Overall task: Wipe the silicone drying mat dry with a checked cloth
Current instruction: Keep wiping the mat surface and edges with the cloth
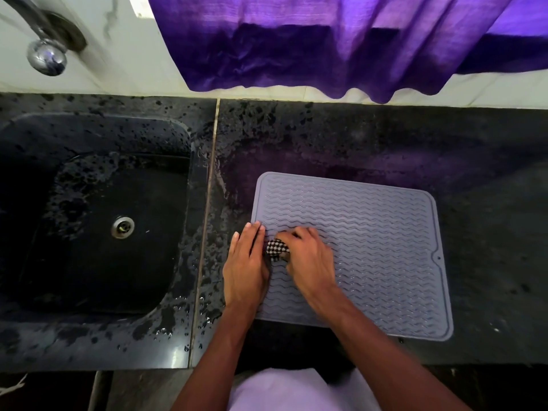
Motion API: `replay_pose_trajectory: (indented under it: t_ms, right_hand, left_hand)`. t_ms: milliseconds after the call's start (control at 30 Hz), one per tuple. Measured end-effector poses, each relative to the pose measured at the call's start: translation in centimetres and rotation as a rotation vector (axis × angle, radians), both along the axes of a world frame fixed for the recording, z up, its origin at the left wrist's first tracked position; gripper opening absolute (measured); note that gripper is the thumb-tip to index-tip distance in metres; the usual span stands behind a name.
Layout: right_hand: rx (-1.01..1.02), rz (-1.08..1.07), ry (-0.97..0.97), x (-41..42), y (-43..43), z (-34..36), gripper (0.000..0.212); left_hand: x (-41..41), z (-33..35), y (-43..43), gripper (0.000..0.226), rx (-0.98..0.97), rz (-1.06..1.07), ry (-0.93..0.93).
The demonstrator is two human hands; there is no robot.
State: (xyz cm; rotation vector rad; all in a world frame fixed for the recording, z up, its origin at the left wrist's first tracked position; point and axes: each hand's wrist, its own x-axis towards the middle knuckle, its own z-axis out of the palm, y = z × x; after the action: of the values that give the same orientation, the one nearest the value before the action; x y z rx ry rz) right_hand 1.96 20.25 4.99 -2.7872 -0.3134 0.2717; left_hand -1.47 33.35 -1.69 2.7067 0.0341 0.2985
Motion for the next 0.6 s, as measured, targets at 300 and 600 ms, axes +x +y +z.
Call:
replay_pose_trajectory:
  t_ms: [300, 600]
  right_hand:
    - [-0.072, -0.241, -0.087, -1.4, -12.0, 0.0, 0.056]
    - [-0.175, -0.440, -0.085, -2.5, -19.2, 0.6, 0.049]
  left_hand:
    - [-0.1, -0.7, 0.0, 0.046, 0.016, 0.012, -0.009]
    - [-0.2, -1.1, -0.2, 0.046, -0.042, -0.015, 0.016]
